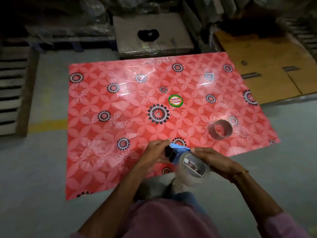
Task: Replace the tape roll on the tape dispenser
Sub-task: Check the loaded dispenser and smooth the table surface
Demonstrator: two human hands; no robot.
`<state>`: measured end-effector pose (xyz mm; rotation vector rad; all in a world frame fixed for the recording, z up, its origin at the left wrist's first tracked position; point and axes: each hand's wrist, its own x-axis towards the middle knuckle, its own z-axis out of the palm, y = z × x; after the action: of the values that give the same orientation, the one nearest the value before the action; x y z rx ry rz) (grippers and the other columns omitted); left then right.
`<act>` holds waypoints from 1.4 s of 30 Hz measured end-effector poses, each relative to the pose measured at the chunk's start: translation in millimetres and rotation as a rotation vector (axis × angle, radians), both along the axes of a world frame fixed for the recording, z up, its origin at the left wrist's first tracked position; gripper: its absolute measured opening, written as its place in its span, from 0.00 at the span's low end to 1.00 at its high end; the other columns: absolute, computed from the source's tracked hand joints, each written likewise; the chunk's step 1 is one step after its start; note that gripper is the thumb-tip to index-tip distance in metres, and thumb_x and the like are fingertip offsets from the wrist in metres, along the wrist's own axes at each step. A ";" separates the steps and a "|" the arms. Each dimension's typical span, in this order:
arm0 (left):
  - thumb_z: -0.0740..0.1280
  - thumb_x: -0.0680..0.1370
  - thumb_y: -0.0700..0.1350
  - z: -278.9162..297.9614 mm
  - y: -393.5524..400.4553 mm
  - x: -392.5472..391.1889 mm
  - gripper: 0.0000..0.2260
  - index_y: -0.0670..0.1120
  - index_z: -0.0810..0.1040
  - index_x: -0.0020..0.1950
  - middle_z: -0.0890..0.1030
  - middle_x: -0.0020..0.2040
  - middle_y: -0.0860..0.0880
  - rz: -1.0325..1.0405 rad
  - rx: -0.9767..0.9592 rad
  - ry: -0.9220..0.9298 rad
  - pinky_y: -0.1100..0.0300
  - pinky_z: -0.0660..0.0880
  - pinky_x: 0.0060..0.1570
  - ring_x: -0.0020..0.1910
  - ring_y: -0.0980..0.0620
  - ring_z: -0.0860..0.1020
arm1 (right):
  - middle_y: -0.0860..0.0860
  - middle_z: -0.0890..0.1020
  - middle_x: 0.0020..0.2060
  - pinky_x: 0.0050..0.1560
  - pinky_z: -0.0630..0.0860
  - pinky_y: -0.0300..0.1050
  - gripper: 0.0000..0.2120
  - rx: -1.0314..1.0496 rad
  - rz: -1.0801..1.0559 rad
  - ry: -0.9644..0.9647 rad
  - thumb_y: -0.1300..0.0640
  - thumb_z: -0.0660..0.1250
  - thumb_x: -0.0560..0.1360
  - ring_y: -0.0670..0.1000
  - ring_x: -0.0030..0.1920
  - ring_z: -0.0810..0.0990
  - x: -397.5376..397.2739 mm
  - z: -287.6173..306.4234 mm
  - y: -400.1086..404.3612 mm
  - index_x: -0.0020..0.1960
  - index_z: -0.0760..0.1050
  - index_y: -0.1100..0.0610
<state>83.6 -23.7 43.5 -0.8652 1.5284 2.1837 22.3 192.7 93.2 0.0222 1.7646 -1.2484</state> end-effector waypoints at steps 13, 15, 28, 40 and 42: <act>0.67 0.80 0.52 0.4 -25.0 -3.3 0.08 0.49 0.76 0.55 0.80 0.52 0.49 0.157 -0.093 0.148 0.54 0.76 0.56 0.49 0.53 0.79 | 0.51 0.87 0.46 0.50 0.79 0.42 0.13 -0.113 0.091 0.233 0.54 0.65 0.81 0.46 0.45 0.82 -83.5 -21.4 -33.9 0.51 0.85 0.61; 0.71 0.75 0.47 -5.4 -28.4 -4.0 0.13 0.46 0.75 0.56 0.82 0.53 0.49 0.217 -0.167 0.204 0.56 0.75 0.54 0.50 0.54 0.80 | 0.48 0.86 0.42 0.45 0.78 0.37 0.12 -0.132 0.102 0.244 0.57 0.64 0.82 0.43 0.42 0.81 -98.6 -23.1 -33.5 0.49 0.85 0.60; 0.70 0.76 0.37 -8.8 5.0 -52.4 0.11 0.53 0.79 0.39 0.82 0.38 0.56 0.155 -0.713 0.279 0.63 0.74 0.42 0.39 0.60 0.78 | 0.55 0.81 0.44 0.52 0.73 0.49 0.23 -0.223 0.241 0.161 0.51 0.69 0.75 0.51 0.46 0.77 -181.0 -26.5 -18.6 0.50 0.79 0.74; 0.74 0.74 0.36 8.2 16.4 -68.3 0.12 0.50 0.77 0.50 0.86 0.42 0.50 0.296 -0.657 0.166 0.67 0.78 0.43 0.43 0.58 0.84 | 0.53 0.84 0.45 0.50 0.76 0.42 0.14 -0.259 0.400 0.206 0.57 0.65 0.81 0.47 0.46 0.79 -215.1 -41.0 -20.3 0.50 0.82 0.69; 0.74 0.74 0.36 8.8 10.6 -72.5 0.13 0.50 0.78 0.53 0.86 0.43 0.49 0.248 -0.678 0.167 0.66 0.78 0.45 0.42 0.60 0.83 | 0.49 0.84 0.41 0.46 0.76 0.36 0.12 -0.260 0.434 0.264 0.59 0.64 0.82 0.43 0.42 0.79 -218.0 -41.6 -26.4 0.47 0.83 0.64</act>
<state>11.1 -13.1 52.3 -1.1336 2.4270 1.9323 -195.7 166.3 51.6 -0.6672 1.6900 -1.1819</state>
